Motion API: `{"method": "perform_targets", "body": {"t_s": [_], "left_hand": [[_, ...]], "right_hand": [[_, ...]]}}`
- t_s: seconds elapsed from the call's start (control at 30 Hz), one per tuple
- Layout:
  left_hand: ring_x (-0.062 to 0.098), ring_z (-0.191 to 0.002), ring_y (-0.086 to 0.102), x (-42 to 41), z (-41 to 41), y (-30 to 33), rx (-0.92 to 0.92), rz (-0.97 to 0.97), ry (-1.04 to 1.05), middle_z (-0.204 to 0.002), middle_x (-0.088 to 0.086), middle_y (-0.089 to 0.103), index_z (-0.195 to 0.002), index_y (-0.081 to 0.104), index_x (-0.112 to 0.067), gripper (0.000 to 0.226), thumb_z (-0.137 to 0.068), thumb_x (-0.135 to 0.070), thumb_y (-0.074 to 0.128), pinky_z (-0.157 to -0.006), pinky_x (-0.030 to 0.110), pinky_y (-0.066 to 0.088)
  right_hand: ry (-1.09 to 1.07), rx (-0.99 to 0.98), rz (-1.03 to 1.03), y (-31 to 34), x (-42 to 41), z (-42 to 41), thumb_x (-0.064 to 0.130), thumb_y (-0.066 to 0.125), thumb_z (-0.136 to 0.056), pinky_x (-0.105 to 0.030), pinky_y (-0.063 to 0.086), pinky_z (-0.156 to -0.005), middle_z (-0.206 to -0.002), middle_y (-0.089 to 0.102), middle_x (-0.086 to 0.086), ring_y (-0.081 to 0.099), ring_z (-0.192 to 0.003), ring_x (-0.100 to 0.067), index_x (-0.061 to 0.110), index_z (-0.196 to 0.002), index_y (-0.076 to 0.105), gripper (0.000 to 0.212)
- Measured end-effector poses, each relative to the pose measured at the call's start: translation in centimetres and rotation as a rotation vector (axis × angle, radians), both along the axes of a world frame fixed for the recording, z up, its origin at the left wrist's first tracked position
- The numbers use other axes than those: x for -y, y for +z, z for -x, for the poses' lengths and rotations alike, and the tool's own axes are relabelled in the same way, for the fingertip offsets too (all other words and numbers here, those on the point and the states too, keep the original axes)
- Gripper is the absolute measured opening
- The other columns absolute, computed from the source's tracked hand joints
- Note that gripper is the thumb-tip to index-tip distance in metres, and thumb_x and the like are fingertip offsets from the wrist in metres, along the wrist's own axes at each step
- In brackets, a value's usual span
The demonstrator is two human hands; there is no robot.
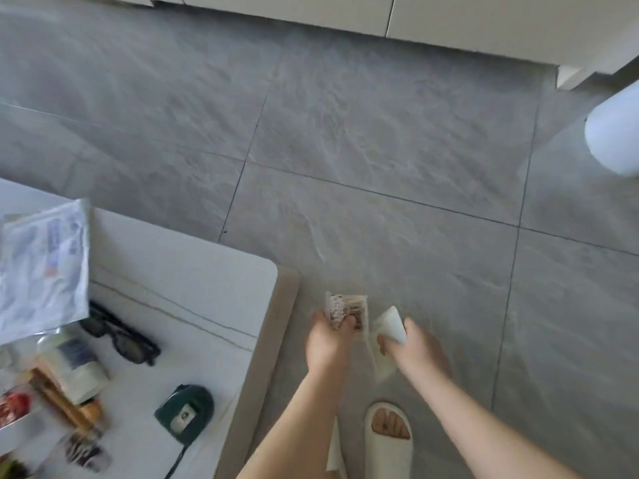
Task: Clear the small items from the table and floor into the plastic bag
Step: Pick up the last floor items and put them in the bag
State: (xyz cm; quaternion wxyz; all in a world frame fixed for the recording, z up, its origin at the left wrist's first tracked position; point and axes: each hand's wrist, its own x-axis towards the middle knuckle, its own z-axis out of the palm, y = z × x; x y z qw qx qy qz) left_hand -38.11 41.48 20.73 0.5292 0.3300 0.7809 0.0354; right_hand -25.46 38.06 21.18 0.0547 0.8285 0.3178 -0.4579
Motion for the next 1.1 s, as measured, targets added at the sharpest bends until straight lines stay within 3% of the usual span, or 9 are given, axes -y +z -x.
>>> {"method": "perform_targets", "body": {"t_s": [0.17,0.3,0.43,0.57,0.63,0.8,0.87,0.97,1.1], "left_hand": [[0.027,-0.088,0.065,-0.2,2.5,11.2,0.019,-0.051,0.139,-0.086,0.003,0.063,-0.084,0.048,-0.018,0.021,-0.086,-0.033,0.062,-0.078,0.035,0.052],[0.025,-0.087,0.065,0.9,5.8,19.5,0.035,-0.089,0.299,-0.091,0.006,0.067,-0.086,0.052,-0.015,0.021,-0.087,-0.032,0.064,-0.081,0.04,0.054],[0.027,-0.084,0.066,3.8,9.9,26.8,0.055,-0.138,0.486,-0.088,0.01,0.067,-0.084,0.052,-0.014,0.024,-0.085,-0.032,0.067,-0.084,0.048,0.055],[0.026,-0.085,0.066,7.7,13.7,33.3,0.125,-0.209,0.71,-0.092,0.01,0.066,-0.094,0.054,-0.012,0.016,-0.089,-0.024,0.064,-0.082,0.043,0.056],[0.025,-0.088,0.065,9.9,15.6,36.3,0.143,-0.247,0.8,-0.096,0.01,0.065,-0.103,0.054,-0.01,0.018,-0.091,-0.021,0.062,-0.08,0.04,0.056],[0.025,-0.09,0.065,16.0,21.3,42.1,0.118,-0.318,0.954,-0.1,0.012,0.066,-0.108,0.055,-0.006,0.024,-0.091,-0.023,0.061,-0.07,0.035,0.055],[0.029,-0.093,0.066,18.7,23.6,44.0,0.126,-0.347,1.018,-0.101,0.012,0.067,-0.108,0.056,-0.006,0.025,-0.091,-0.023,0.062,-0.08,0.043,0.056],[0.03,-0.093,0.065,23.3,27.4,46.3,0.166,-0.421,1.124,-0.101,0.013,0.066,-0.107,0.054,-0.005,0.022,-0.092,-0.02,0.06,-0.078,0.044,0.056],[0.027,-0.09,0.064,31.0,33.1,48.2,0.159,-0.48,1.219,-0.103,0.013,0.065,-0.114,0.053,-0.006,0.025,-0.093,-0.018,0.058,-0.069,0.033,0.053]], "right_hand": [[-0.01,-0.055,-0.106,11.4,-1.9,1.3,0.037,0.061,-0.083,-0.03,0.033,-0.054,-0.074,0.056,-0.002,0.056,-0.075,-0.026,0.014,-0.076,0.048,0.027],[-0.016,-0.179,-0.188,20.7,-2.3,3.2,0.035,0.063,-0.083,-0.024,0.031,-0.05,-0.068,0.052,0.007,0.046,-0.059,-0.007,0.02,-0.067,0.043,0.031],[0.059,-0.259,-0.248,28.3,-1.4,5.8,0.033,0.066,-0.082,-0.023,0.034,-0.052,-0.068,0.052,0.006,0.048,-0.061,-0.01,0.019,-0.068,0.042,0.032],[0.12,-0.397,-0.305,34.8,0.0,9.8,0.022,0.068,-0.083,-0.024,0.038,-0.057,-0.08,0.057,0.001,0.055,-0.078,-0.02,0.014,-0.086,0.055,0.015],[0.176,-0.456,-0.32,37.5,1.1,12.2,0.016,0.068,-0.082,-0.02,0.04,-0.055,-0.088,0.06,-0.003,0.055,-0.078,-0.018,0.007,-0.101,0.06,0.023],[0.319,-0.584,-0.311,42.7,4.9,18.8,0.011,0.069,-0.083,-0.002,0.037,-0.042,-0.103,0.062,-0.009,0.054,-0.072,-0.009,0.003,-0.115,0.055,0.036],[0.372,-0.636,-0.306,44.8,6.9,21.7,0.013,0.069,-0.084,-0.006,0.045,-0.053,-0.107,0.062,-0.008,0.058,-0.079,-0.011,0.005,-0.119,0.054,0.039],[0.411,-0.713,-0.266,46.8,10.3,26.2,0.018,0.07,-0.084,-0.036,0.056,-0.084,-0.11,0.063,-0.003,0.062,-0.097,-0.019,0.01,-0.124,0.052,0.044],[0.443,-0.785,-0.242,48.9,15.6,32.6,0.011,0.068,-0.085,-0.04,0.055,-0.088,-0.111,0.064,-0.009,0.064,-0.098,-0.024,0.005,-0.127,0.05,0.046]]}}
